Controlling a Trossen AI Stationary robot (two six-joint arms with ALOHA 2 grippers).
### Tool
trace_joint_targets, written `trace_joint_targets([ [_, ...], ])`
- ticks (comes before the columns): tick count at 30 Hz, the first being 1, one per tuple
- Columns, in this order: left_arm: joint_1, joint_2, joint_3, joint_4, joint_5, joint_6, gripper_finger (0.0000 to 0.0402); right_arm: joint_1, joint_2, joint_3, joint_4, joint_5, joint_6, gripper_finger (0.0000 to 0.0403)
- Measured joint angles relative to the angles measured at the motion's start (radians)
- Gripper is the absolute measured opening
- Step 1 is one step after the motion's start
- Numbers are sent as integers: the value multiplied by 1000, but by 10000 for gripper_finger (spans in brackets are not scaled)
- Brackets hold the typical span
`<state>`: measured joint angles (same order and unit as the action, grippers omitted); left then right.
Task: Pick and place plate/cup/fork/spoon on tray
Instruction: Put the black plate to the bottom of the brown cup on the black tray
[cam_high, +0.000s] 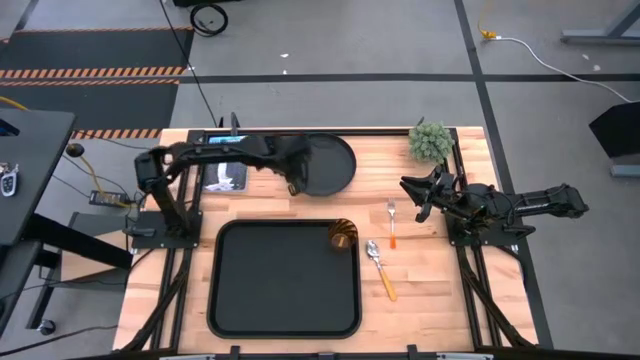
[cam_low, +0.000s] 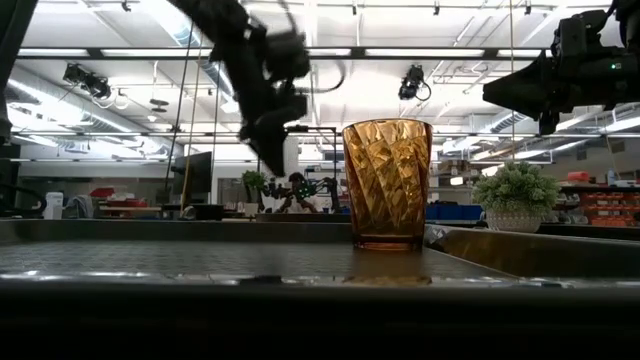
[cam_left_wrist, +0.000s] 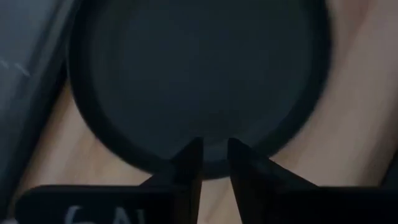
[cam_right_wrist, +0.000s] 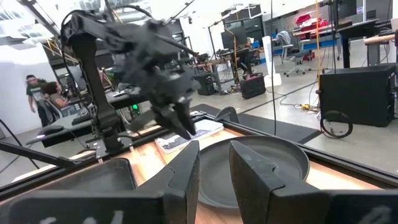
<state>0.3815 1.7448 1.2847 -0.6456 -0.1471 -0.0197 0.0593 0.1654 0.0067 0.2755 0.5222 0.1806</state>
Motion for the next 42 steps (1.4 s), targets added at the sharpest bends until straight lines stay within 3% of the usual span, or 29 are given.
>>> trace_joint_targets([
  [4,121,5,-47,46,113,-83,127,0,0,0,0,0,0,93],
  [13,264,62,-69,73,125,-212,231,0,0,0,0,0,0,93],
  [19,290,130,-69,76,185,-239,250,0,0,0,0,0,0,93],
  [27,265,178,-69,95,197,-239,204,0,0,0,0,0,0,93],
  [40,258,178,-67,147,76,-390,21,0,0,0,0,0,0,93],
  [42,265,177,-66,154,79,-389,12,0,0,0,0,0,0,93],
])
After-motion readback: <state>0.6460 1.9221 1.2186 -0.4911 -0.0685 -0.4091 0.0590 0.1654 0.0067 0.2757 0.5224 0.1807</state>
